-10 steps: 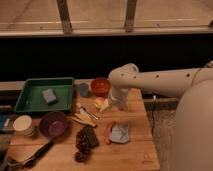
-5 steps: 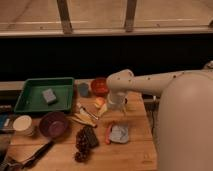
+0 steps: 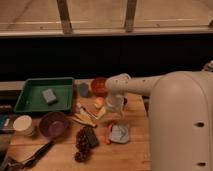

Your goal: Place pepper in metal cup

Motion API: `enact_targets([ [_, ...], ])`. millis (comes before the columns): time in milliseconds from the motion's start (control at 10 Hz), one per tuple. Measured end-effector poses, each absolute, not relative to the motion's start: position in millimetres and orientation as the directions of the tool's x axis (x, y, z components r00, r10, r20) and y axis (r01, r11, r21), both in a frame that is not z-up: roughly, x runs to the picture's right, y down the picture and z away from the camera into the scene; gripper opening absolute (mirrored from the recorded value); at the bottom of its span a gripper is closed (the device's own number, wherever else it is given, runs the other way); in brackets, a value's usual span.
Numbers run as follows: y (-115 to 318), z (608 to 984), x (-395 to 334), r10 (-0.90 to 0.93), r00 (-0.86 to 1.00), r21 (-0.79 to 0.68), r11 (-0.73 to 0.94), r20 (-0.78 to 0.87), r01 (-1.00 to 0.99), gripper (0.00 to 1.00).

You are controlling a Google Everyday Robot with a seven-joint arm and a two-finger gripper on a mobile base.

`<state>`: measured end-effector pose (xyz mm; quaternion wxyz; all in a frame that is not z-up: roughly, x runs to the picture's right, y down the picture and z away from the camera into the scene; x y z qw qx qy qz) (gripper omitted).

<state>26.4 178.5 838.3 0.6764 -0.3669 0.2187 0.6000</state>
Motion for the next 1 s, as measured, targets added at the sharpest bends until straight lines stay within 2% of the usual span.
enact_targets([
  [1000,209,856,16,0.589,0.182,-0.235,-0.014,-0.787,-0.972,0.80],
])
